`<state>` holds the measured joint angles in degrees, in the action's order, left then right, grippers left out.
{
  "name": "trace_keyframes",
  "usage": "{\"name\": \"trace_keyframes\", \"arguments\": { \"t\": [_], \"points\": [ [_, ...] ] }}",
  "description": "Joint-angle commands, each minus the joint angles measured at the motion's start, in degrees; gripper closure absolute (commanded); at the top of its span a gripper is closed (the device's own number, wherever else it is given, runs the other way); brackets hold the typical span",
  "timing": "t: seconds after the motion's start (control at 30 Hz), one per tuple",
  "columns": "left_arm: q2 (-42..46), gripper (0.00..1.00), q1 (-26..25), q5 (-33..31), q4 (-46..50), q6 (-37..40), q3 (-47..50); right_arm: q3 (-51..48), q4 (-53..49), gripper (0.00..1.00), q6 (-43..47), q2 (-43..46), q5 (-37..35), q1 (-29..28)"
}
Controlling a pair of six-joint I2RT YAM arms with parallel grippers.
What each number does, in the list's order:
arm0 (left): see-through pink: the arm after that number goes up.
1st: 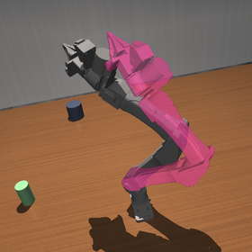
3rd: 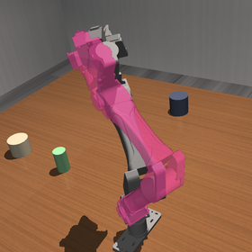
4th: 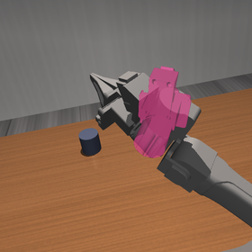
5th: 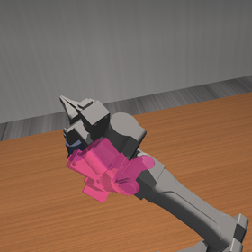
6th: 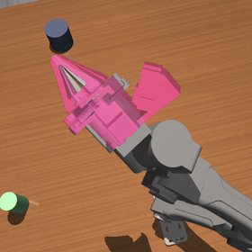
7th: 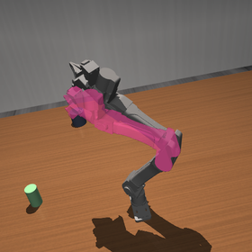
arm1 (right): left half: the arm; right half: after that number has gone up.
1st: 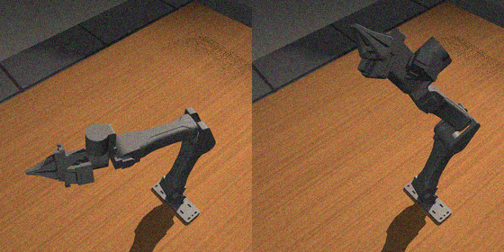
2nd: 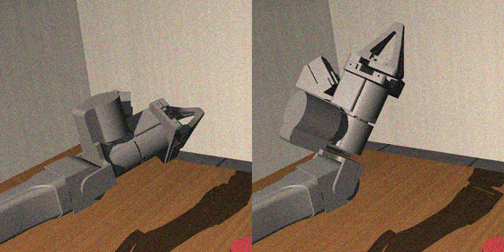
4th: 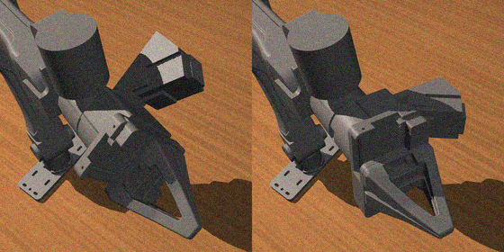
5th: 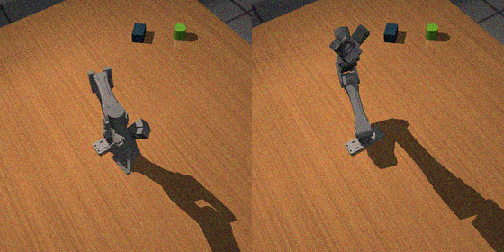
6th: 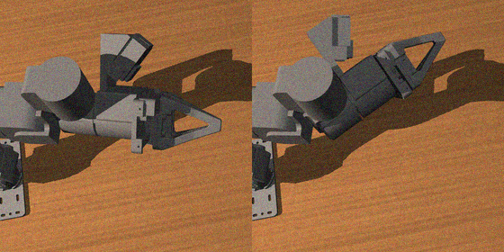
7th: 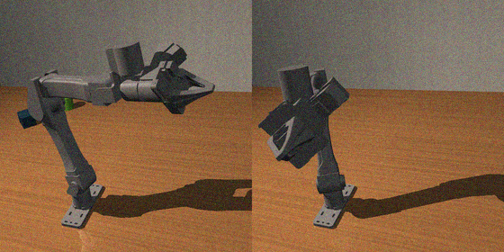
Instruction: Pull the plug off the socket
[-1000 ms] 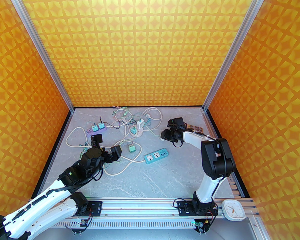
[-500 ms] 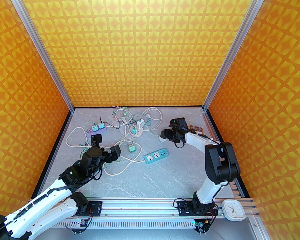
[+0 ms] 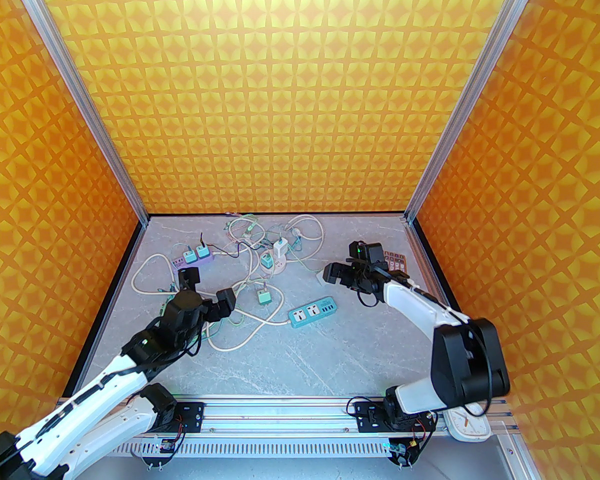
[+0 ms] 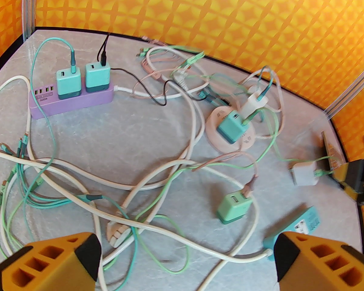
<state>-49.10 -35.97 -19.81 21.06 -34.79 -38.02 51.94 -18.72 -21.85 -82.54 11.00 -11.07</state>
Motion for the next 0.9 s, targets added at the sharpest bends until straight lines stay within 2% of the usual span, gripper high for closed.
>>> {"name": "trace_keyframes", "arguments": {
  "t": [0.0, 0.4, 0.5, 0.63, 0.87],
  "points": [
    [-2.38, 0.01, 0.89, -0.84, 2.83, 3.21, -4.17, -1.64, -0.93, 0.02, 0.23, 3.97, -1.46, -2.47],
    [-11.61, 0.01, 4.49, -0.14, 6.77, 8.85, -13.08, -4.17, -0.56, 0.02, -0.19, 12.58, -3.05, -10.08],
    [-13.82, 0.0, 5.2, 1.14, 5.99, 11.3, -14.97, -3.83, 0.42, 0.02, 0.2, 11.72, -3.65, -12.29],
    [-20.86, 0.03, 5.2, 4.05, 4.31, 14.3, -18.11, -3.14, 1.34, 0.02, 1.18, 9.45, -5.46, -14.91],
    [-32.3, 0.08, 5.2, 6.27, 2.54, 12.03, -23.8, -2.05, 4.27, 0.01, 2.22, 5.34, -6.18, -15.92]
  ]
}}
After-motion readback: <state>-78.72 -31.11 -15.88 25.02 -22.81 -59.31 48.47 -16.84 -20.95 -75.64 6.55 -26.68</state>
